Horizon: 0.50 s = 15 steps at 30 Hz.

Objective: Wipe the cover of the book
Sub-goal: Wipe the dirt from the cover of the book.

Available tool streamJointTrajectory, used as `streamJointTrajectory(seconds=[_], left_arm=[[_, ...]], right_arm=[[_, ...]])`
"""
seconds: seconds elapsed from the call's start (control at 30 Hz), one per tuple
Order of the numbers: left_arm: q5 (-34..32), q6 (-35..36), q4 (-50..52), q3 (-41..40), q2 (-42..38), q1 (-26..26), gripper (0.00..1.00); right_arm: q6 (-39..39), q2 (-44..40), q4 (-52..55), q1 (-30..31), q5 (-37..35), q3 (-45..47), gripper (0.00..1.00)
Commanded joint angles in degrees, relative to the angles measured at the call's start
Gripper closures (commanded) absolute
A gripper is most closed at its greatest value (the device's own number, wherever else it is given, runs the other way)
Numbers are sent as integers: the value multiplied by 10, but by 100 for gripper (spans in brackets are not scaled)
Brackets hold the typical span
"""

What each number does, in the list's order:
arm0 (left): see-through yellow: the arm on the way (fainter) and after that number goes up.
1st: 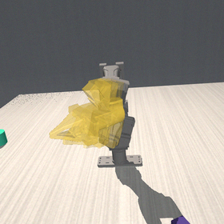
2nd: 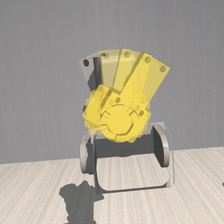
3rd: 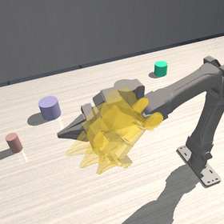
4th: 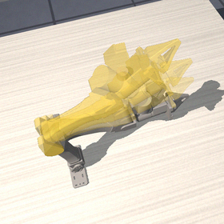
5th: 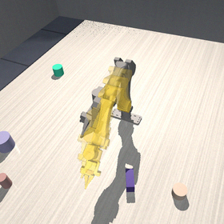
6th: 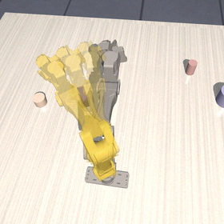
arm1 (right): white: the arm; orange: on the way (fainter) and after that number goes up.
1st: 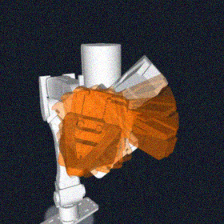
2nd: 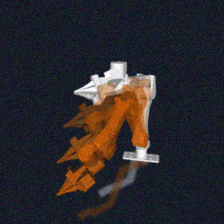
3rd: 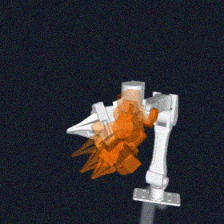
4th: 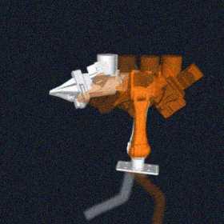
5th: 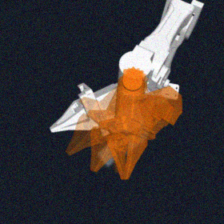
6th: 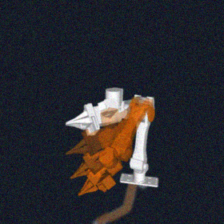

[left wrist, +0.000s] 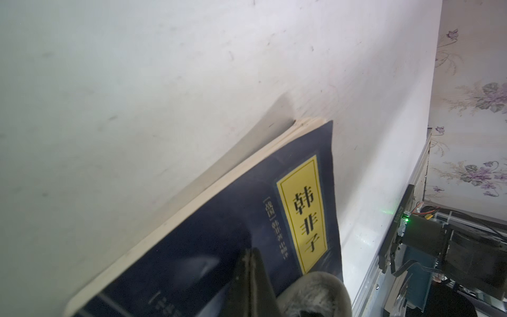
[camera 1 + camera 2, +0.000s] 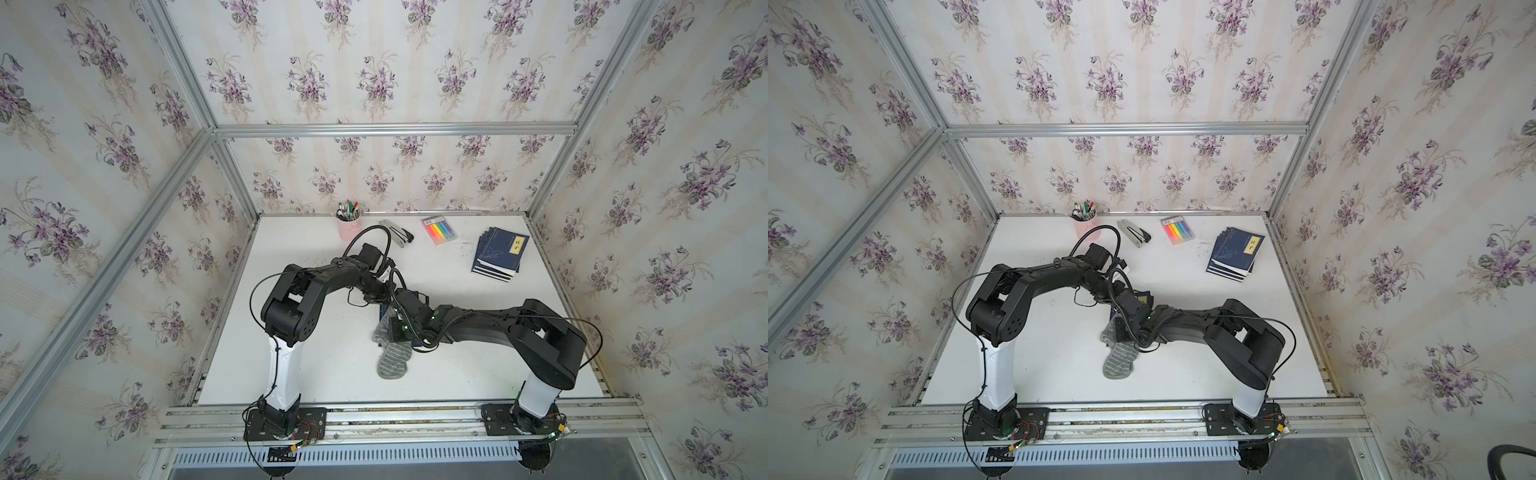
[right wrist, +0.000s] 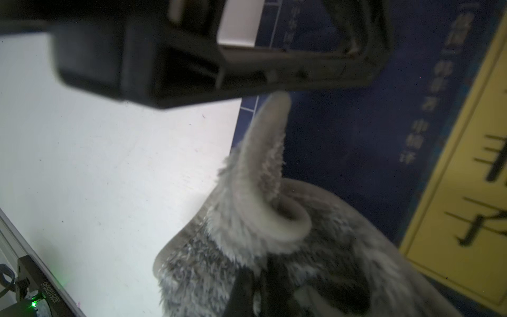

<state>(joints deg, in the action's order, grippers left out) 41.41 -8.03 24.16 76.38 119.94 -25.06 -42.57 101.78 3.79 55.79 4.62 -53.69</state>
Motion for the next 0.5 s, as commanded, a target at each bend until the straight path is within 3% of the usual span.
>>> streamJointTrajectory(seconds=[0.0,0.13,0.33,0.47], left_arm=[[-95,-2,39,-6,20,-1,99],[-92,-3,39,-6,21,2,99],[-92,-3,39,-8,18,3,100],[-91,-3,39,-7,18,3,100]], right_arm=[[21,15,-17,12,42,-3,100],[11,-10,-24,6,29,32,100],[-6,-81,-34,-55,24,126,100],[6,-112,-13,-69,11,137,100]])
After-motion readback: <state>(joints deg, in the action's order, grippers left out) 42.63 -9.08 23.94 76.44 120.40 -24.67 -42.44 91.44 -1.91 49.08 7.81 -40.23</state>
